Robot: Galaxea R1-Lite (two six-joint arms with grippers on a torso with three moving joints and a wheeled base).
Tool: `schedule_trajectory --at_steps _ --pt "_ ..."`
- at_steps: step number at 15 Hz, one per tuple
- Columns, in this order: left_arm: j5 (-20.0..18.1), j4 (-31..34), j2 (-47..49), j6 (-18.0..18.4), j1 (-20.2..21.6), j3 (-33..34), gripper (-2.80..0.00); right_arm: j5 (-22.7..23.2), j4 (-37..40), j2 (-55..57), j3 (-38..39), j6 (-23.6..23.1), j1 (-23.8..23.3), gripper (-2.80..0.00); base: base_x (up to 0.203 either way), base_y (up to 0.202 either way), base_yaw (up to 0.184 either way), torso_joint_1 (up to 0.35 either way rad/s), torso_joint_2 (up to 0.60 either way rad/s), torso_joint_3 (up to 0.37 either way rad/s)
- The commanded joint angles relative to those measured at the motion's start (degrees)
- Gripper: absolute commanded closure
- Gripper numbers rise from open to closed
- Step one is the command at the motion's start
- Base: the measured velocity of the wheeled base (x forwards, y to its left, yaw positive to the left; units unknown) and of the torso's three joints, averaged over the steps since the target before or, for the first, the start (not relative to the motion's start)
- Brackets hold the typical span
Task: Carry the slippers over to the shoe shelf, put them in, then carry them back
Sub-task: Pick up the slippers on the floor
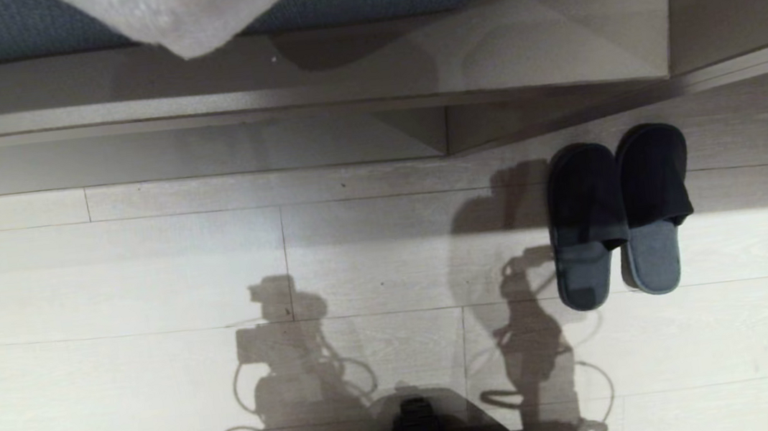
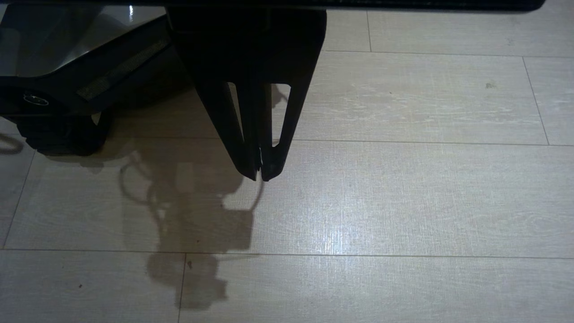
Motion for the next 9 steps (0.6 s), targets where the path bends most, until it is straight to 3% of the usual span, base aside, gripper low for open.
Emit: schedule_trajectory --at_steps 1,4,7,8,9 --pt "0.1 0.0 0.0 -0.1 0.0 0.0 0.00 -0.6 -6.2 16.7 -0.7 -0.6 0.0 0.00 0.000 0.000 0.000 0.000 0.00 0.000" --pt "0.0 0.0 0.0 -0.1 0.0 0.0 0.00 -2.6 -20.4 31.4 -0.9 -1.9 -0.1 0.00 0.000 0.000 0.000 0.000 0.00 0.000" --pt "0.1 0.0 0.0 -0.1 0.0 0.0 0.00 -4.1 -27.6 40.8 -1.4 -2.1 -0.5 0.00 0.000 0.000 0.000 0.000 0.00 0.000" --pt "0.1 0.0 0.0 -0.3 0.0 0.0 0.00 -4.4 -32.1 43.9 -1.4 -2.1 -0.7 -2.80 0.000 0.000 0.000 0.000 0.00 0.000" --pt "0.1 0.0 0.0 -0.4 0.0 0.0 0.00 -4.7 -37.3 47.0 -1.5 -2.1 -0.8 -2.80 0.000 0.000 0.000 0.000 0.00 0.000"
